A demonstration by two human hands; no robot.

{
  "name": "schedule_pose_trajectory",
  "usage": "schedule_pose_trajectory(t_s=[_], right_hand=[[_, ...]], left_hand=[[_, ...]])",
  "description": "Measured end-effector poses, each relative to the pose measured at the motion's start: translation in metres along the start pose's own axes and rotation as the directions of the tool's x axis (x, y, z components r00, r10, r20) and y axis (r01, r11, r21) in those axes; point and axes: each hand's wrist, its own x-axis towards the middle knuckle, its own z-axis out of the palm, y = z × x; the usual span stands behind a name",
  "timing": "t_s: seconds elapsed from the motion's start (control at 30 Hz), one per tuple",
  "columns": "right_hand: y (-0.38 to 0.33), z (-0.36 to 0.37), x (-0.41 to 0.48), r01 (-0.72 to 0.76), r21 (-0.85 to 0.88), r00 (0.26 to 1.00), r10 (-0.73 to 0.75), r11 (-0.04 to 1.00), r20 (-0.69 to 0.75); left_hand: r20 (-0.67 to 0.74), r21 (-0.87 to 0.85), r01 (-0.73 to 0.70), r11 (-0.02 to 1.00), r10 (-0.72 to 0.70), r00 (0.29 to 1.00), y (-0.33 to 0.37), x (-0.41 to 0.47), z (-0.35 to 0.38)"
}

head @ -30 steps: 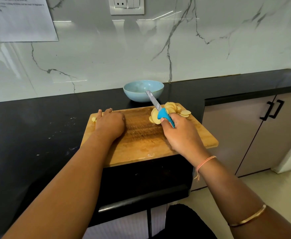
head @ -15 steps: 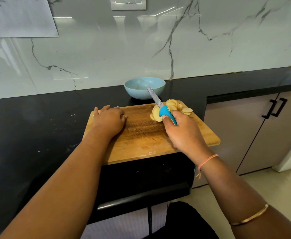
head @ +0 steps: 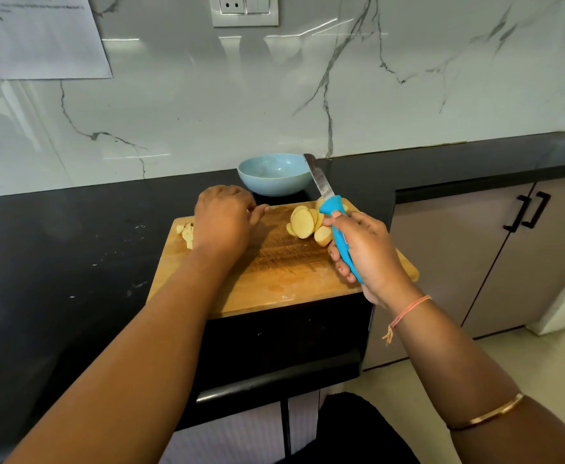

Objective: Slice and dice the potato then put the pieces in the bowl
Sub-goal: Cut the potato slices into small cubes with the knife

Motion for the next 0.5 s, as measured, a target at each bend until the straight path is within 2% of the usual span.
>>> schedule_pose_trajectory(t_s=[0.07,0.17,0.23,0.3,0.5], right_hand=[[0.0,0.0,0.0,-0.005,0.002,1.0,0.005,1.0,0.009],[-0.001,0.0,-0.001,-0.005,0.007,1.0,0.005,1.0,0.015],[-0.001,-0.001,-0.001,-0.003,0.005,1.0,0.003,1.0,0.019],[-0.001,-0.001,-0.002,0.0,0.0,1.0,0.0,1.0,0.023],[-0.001,-0.001,-0.001,-0.001,-0.012,1.0,0.001,1.0,0.023]], left_hand=[[-0.009,-0.053,-0.076,0.996,0.075,0.997,0.016,-0.001,-0.001],[0.153,-0.106,-0.144,0.984,0.159,0.975,0.036,0.001,0.001],[0.273,-0.112,-0.113,0.987,0.14,0.952,0.044,0.004,0.003],[0.333,-0.148,-0.053,0.988,0.1,0.938,0.049,0.007,0.006],[0.367,-0.408,0.133,0.903,0.029,0.93,0.05,0.003,0.005]])
